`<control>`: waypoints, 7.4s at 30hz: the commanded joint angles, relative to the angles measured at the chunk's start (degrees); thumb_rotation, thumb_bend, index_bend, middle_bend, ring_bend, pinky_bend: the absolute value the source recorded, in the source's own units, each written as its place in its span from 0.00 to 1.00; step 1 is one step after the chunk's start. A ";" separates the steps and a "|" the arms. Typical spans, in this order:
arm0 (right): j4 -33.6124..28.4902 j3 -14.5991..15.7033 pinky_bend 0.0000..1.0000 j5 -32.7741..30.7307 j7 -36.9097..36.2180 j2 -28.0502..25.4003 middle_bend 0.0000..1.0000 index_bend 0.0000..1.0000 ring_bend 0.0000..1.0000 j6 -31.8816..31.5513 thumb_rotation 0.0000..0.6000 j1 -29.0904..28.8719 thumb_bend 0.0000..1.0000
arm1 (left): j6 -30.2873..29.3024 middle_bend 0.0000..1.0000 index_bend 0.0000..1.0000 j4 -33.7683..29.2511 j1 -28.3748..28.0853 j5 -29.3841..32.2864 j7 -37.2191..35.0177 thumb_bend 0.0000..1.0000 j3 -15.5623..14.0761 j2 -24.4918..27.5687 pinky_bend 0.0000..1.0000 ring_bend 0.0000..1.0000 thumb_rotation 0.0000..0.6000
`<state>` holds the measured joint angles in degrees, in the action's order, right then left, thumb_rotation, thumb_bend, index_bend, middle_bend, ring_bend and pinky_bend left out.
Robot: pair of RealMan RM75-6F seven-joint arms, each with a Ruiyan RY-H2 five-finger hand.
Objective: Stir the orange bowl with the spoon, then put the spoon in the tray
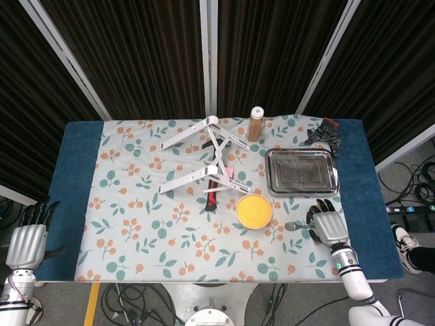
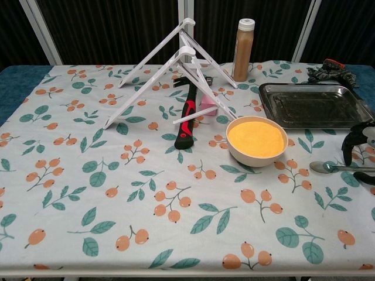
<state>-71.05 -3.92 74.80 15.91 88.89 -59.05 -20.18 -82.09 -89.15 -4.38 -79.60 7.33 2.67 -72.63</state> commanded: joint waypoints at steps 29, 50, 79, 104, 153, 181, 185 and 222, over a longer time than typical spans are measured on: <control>-12.16 -0.31 0.09 2.73 1.88 -8.58 0.30 0.59 0.09 -5.56 1.00 -0.21 0.35 | -0.82 0.08 0.16 0.41 0.57 -0.62 -1.44 0.07 -0.23 0.46 0.09 0.04 1.00; -14.42 -7.56 0.09 -13.86 20.44 -1.61 0.28 0.58 0.09 8.39 1.00 -18.72 0.36 | -0.90 0.08 0.16 1.34 1.18 -0.16 -2.77 0.07 -0.26 0.62 0.09 0.04 1.00; -26.19 -4.00 1.00 -16.05 27.88 -10.50 0.92 0.41 0.98 3.13 1.00 -22.57 0.17 | -2.12 0.08 0.16 2.17 2.11 -1.00 -4.42 0.07 -0.44 0.49 0.09 0.04 1.00; -16.46 -2.28 1.00 -24.10 27.15 -0.90 0.98 0.49 1.00 4.54 1.00 -26.25 0.22 | -1.12 0.08 0.16 3.94 2.07 -0.69 -5.71 0.07 -0.38 -0.33 0.09 0.04 1.00; -15.95 6.03 1.00 -13.79 51.57 -6.06 0.98 0.63 1.00 2.88 1.00 -34.76 0.36 | -1.64 0.08 0.16 4.08 2.75 -0.85 -6.02 0.07 -0.48 -0.62 0.09 0.04 1.00; -13.28 6.92 1.00 -7.53 56.46 -2.02 0.99 0.68 1.00 3.20 1.00 -35.55 0.37 | -1.65 0.08 0.16 5.17 3.27 -0.88 -7.10 0.07 -0.69 -1.39 0.09 0.04 1.00; -13.53 6.71 1.00 -8.24 57.75 -4.05 0.99 0.68 1.00 3.03 1.00 -35.42 0.37 | -1.62 0.08 0.16 5.24 3.21 -1.01 -7.24 0.07 -0.65 -1.51 0.09 0.04 1.00; -16.62 6.85 1.00 -5.74 58.38 -5.73 0.99 0.70 1.00 2.04 1.00 -33.79 0.37 | -1.92 0.08 0.16 5.01 3.36 -1.54 -7.07 0.07 -0.70 -1.41 0.09 0.04 1.00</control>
<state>-87.20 3.12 68.86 74.34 83.46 -56.73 -54.08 -84.00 -84.14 -1.02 -81.15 0.26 1.97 -74.04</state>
